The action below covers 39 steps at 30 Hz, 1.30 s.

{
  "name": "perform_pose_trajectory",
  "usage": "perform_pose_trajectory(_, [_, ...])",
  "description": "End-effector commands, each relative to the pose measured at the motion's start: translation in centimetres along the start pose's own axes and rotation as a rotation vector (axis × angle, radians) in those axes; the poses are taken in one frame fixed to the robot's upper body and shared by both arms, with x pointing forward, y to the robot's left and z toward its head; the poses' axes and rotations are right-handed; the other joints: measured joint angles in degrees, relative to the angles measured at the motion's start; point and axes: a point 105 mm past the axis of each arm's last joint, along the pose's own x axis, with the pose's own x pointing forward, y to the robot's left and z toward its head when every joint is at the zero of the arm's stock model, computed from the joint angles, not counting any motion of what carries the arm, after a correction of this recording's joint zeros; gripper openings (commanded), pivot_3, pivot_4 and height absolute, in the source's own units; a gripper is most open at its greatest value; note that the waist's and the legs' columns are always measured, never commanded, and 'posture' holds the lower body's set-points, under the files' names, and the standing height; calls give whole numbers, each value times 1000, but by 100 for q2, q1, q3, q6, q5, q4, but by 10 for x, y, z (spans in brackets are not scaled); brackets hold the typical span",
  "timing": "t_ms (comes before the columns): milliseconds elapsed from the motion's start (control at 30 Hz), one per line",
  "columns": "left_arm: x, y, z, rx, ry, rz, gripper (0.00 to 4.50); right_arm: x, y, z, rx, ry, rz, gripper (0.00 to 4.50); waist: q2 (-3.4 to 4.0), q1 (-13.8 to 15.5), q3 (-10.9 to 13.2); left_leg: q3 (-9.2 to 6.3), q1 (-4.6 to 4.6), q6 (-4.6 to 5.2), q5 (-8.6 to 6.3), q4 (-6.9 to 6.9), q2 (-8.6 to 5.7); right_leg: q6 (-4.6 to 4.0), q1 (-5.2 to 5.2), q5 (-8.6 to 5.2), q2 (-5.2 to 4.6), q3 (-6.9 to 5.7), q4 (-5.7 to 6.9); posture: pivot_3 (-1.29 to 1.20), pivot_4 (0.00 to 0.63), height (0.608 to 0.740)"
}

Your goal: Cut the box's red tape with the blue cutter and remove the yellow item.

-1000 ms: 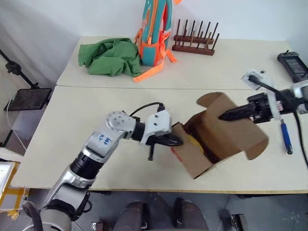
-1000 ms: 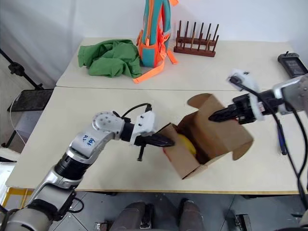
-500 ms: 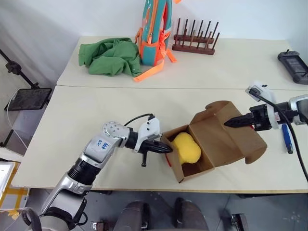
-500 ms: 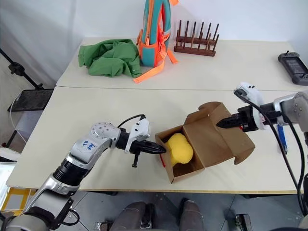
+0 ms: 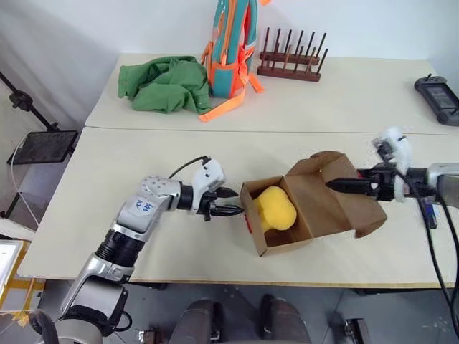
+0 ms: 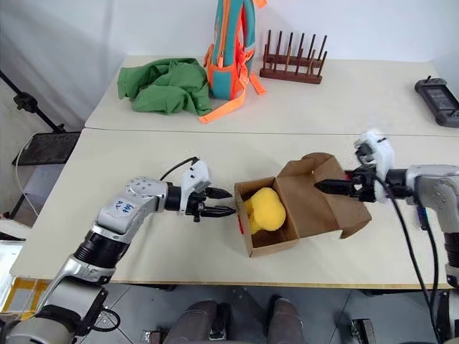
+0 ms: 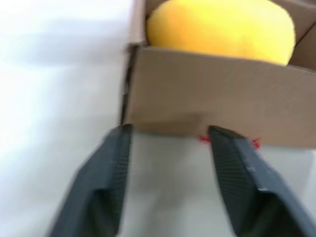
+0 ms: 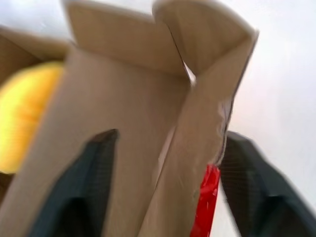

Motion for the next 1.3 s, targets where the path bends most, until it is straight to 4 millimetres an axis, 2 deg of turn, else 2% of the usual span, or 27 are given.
perform_pose_trajectory(33, [-26, 5, 3, 36, -43, 23, 3865, -39, 10, 25, -310, -153, 13, 4500, -1, 24, 0, -2, 1, 0, 0, 0, 2, 0, 2, 0, 3, -1, -2, 0, 150, 740])
perform_pose_trajectory(100, [-40, 7, -4, 31, -34, 39, 4482, -55, 15, 23, -433, -156, 26, 4500, -1, 9, 0, -3, 8, -1, -1, -5, 3, 0, 7, 0, 7, 0, -4, 0, 150, 740])
perform_pose_trajectory(167, [-52, 8, -9, 35, -29, 51, 4495, -63, 18, 17, -455, -119, 44, 4500, -1, -5, 0, 7, 10, 0, -1, -8, 0, 2, 7, 0, 7, 7, -5, 0, 150, 740])
perform_pose_trajectory(233, [-76, 11, -21, 36, -25, 109, 4495, -77, 30, 19, -528, -159, 97, 4500, -1, -9, 0, 10, 11, 3, 1, -3, 0, 5, 8, 2, 4, 12, -4, 0, 150, 740])
perform_pose_trajectory(267, [-96, 15, -29, 44, -28, 168, 4495, -84, 40, 19, -589, -201, 133, 4500, -1, -21, 0, 10, 12, 3, 1, -3, 2, 5, 7, 2, 4, 13, -4, 0, 150, 740])
perform_pose_trajectory(333, [-133, 18, -49, 54, -22, 289, 4495, -89, 54, 3, -584, -155, 206, 4500, -1, -62, 0, 11, 22, -4, -3, -11, 14, 3, 6, 0, 9, 17, -5, 0, 150, 740])
perform_pose_trajectory(400, [-167, 7, -73, 5, 21, 355, 4495, -85, 74, -17, -530, -146, 324, 4500, -8, -95, 2, 12, 38, -17, -10, -15, 33, -9, 14, -6, 23, 15, -5, 0, 150, 740])
perform_pose_trajectory(467, [-185, -3, -83, -42, 53, 377, 4495, -83, 85, -32, -551, -149, 374, 4500, -14, -107, 6, 10, 55, -32, -20, -22, 51, -16, 28, -10, 14, 15, -12, 0, 150, 740])
perform_pose_trajectory(500, [-190, -6, -84, -59, 58, 390, 4495, -83, 86, -35, -565, -159, 371, 4500, -8, -93, 11, 10, 67, -60, -40, -24, 48, -17, 41, -10, -6, 16, -18, 0, 150, 740])
perform_pose_trajectory(600, [-201, -12, -82, -95, 59, 405, 4495, -84, 88, -45, -604, -168, 357, 4500, 0, 5, 15, 10, 96, -61, -65, -23, 35, -15, 72, -9, -31, 36, -23, 0, 150, 740])
perform_pose_trajectory(767, [-176, -9, -39, -30, 2, 311, 4495, -91, 85, -46, -603, -197, 270, 4500, -2, 117, 14, -2, 97, -64, -67, -24, 31, -19, 77, -5, -40, 57, -23, 0, 150, 740])
perform_pose_trajectory(800, [-148, -7, -11, -26, -59, 209, 4495, -94, 83, -46, -585, -212, 235, 4500, -1, 119, 14, 0, 98, -65, -68, -24, 31, -19, 76, -5, -37, 57, -19, 0, 150, 740])
perform_pose_trajectory(867, [-108, -12, 32, 21, -104, 37, 4495, -97, 80, -47, -562, -226, 182, 4500, -2, 222, 15, -13, 97, -68, -64, -21, 29, -20, 81, -6, -15, 46, -11, 0, 150, 740])
perform_pose_trajectory(900, [-75, -12, 65, 77, -158, -66, 4495, -99, 78, -50, -544, -228, 149, 4500, -2, 264, 14, -11, 95, -68, -63, -14, 29, -20, 82, -6, -3, 44, -10, 0, 150, 740])
perform_pose_trajectory(967, [-23, -15, 115, 158, -194, -190, 4495, -100, 76, -52, -537, -240, 112, 4500, -20, 406, 12, -25, 96, -54, -56, -1, 2, -19, 97, -5, -2, 27, 10, 0, 150, 740])
perform_pose_trajectory(1000, [-1, -16, 133, 192, -199, -209, 4495, -100, 76, -53, -525, -246, 100, 4500, -27, 388, 9, -28, 87, -40, -48, 6, -9, -9, 100, 0, 4, 30, 6, 0, 150, 740])
perform_pose_trajectory(1033, [19, -13, 143, 197, -179, -194, 4495, -99, 77, -55, -523, -252, 96, 4500, -23, 356, 5, -6, 84, -28, -42, 5, -20, 12, 98, 14, 3, 51, -15, 0, 150, 740])
perform_pose_trajectory(1100, [49, -18, 148, 217, -126, -218, 4495, -96, 81, -58, -521, -254, 99, 4500, -20, 221, 3, 3, 101, 12, -31, -13, -43, 22, 102, 18, -5, 70, -32, 0, 150, 740])
perform_pose_trajectory(1133, [57, -21, 148, 213, -104, -234, 4495, -95, 83, -60, -520, -255, 99, 4500, -21, 172, 3, -5, 120, 18, -41, -30, -58, 33, 100, 20, -4, 77, -57, 0, 150, 740])
perform_pose_trajectory(1167, [66, -31, 135, 281, -7, -302, 4495, -94, 85, -60, -528, -261, 93, 4500, -20, 93, 4, -11, 119, 20, -42, -60, -62, 38, 105, 20, 0, 76, -75, 0, 150, 740])
perform_pose_trajectory(1233, [69, -39, 110, 385, 152, -379, 4495, -94, 90, -59, -533, -282, 69, 4500, -14, -26, 11, -4, 167, 20, -41, -106, -55, 33, 96, 11, 13, 79, -84, 0, 150, 740])
perform_pose_trajectory(1300, [61, -37, 98, 408, 217, -391, 4495, -96, 94, -59, -528, -304, 35, 4500, -11, -49, 13, -4, 174, 0, -47, -114, -27, 13, 82, -3, 49, 93, -77, 0, 150, 740])
